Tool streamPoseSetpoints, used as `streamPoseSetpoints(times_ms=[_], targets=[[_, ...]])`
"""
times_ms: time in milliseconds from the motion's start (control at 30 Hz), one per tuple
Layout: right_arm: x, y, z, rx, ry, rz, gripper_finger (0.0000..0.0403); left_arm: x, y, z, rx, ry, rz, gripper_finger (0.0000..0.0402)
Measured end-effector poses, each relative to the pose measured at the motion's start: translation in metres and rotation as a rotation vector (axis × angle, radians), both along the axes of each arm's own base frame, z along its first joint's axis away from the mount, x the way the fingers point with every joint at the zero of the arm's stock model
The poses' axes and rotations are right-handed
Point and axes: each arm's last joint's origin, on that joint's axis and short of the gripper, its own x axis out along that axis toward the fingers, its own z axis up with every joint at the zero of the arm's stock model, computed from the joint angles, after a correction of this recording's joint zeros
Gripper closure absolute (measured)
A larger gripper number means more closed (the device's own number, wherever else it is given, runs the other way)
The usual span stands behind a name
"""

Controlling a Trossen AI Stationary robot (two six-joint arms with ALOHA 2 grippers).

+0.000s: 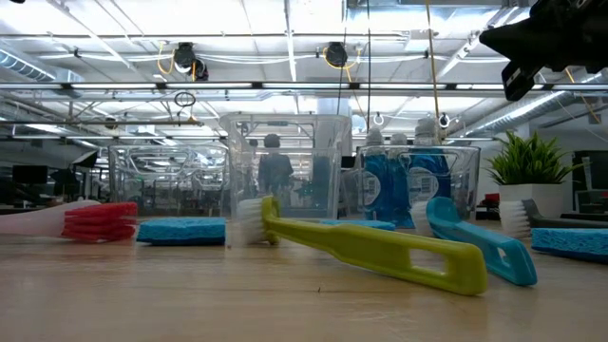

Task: Pick & Place Kitchen Sink Supplies
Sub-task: Put the blue dishwashing liquid into the right transparent bin

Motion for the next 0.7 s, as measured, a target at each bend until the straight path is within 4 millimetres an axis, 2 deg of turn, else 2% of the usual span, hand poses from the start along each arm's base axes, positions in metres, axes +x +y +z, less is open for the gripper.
streamPoseSetpoints(times_ms=[400,700], targets=[[0.000,0.000,0.000,0.022,-0.001,0.002,0.0403,0.001,0.000,-0.017,0.023,-0.024,0.000,0.0140],[0.000,0.000,0.000,0.022,-0.001,0.001,0.0403,0.001,0.000,-0.018,0.021,-0.019,-0.007,0.0213]])
